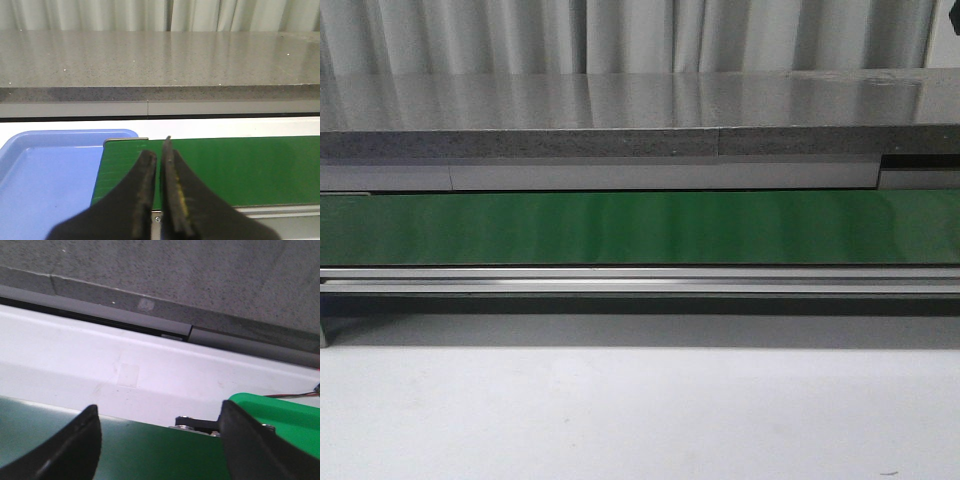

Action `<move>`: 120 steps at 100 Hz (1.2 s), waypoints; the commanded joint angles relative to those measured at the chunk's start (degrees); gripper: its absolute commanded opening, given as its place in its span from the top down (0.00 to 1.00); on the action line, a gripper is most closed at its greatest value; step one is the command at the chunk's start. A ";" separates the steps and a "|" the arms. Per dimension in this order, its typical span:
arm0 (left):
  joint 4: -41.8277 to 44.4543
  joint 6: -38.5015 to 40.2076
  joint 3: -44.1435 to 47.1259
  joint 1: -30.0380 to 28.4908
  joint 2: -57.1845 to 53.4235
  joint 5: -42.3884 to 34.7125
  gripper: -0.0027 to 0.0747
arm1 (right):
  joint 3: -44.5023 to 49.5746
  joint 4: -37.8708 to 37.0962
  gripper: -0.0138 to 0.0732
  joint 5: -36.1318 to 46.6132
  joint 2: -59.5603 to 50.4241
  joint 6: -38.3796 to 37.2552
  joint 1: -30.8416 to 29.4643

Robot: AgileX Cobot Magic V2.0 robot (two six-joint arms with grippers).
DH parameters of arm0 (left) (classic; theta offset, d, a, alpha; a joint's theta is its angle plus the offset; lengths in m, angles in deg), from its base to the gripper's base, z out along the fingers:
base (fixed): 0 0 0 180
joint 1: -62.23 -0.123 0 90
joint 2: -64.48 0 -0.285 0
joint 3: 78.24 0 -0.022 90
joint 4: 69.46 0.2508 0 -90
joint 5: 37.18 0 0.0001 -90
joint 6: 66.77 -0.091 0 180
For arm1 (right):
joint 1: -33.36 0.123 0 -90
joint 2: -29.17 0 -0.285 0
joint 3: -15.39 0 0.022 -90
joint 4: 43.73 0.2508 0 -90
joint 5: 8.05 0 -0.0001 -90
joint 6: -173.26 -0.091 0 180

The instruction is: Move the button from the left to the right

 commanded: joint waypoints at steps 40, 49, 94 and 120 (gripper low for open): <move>-0.48 0.03 -1.53 0.46 0.40 -4.88 0.96 | 28.47 1.75 0.29 20.73 -34.80 -0.20 1.38; -0.48 0.03 -1.53 0.46 0.40 -4.88 0.96 | 31.36 3.37 0.29 20.51 -41.32 -0.32 1.38; -0.48 0.03 -1.53 0.46 0.40 -4.88 0.96 | 35.24 5.11 0.40 11.81 -57.59 -0.46 1.38; -0.48 0.03 -1.53 0.46 0.40 -4.88 0.96 | 35.24 5.11 0.83 11.38 -57.54 -0.46 1.38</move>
